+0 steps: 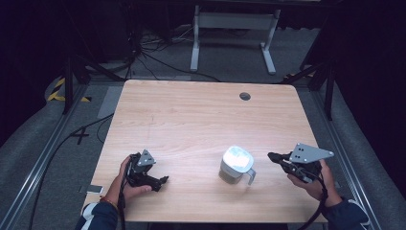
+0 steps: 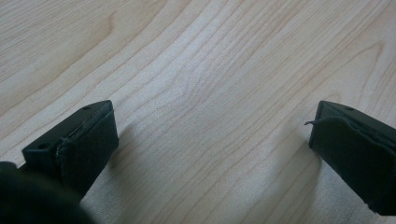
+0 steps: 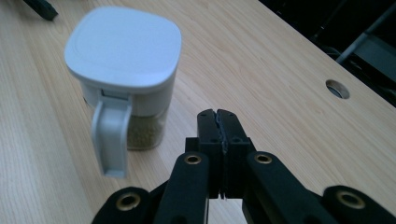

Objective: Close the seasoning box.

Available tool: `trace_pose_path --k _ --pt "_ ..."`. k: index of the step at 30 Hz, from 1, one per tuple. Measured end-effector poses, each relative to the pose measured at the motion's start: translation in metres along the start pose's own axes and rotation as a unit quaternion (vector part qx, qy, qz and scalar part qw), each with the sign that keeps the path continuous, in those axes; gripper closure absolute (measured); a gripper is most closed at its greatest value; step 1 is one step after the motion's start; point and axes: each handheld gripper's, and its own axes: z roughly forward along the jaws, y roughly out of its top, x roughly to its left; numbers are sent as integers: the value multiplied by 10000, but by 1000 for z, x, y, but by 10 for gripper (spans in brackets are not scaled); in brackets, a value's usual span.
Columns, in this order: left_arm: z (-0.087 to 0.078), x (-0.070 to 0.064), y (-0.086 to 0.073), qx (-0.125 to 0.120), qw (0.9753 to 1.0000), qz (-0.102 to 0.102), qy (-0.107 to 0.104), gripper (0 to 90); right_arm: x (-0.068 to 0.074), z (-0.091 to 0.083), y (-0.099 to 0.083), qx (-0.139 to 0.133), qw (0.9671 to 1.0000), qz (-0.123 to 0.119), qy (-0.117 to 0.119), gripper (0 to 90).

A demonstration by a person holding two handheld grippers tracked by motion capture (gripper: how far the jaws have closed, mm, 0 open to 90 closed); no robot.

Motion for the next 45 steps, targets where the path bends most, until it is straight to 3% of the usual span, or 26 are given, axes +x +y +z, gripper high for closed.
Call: trace_pose_path --k 18,25,34,40,42,45 --pt "0 0 0 4 10000 -17 -9 15 -16 -8 -44 468 9982 254 -278 803" --pt "0 0 0 3 10000 -18 -8 15 -23 -11 -64 476 9975 428 -293 744" --pt "0 0 0 3 10000 -19 -14 15 -31 -20 -95 431 9951 811 -355 586" --pt "0 0 0 9 10000 -18 -18 15 -33 -21 -122 416 9908 1250 -295 422" --pt "0 0 0 9 10000 -17 -18 15 -33 -21 -126 426 9903 1283 -303 397" --pt "0 0 0 10 10000 -18 -17 15 -33 -21 -138 443 9871 1519 -262 337"
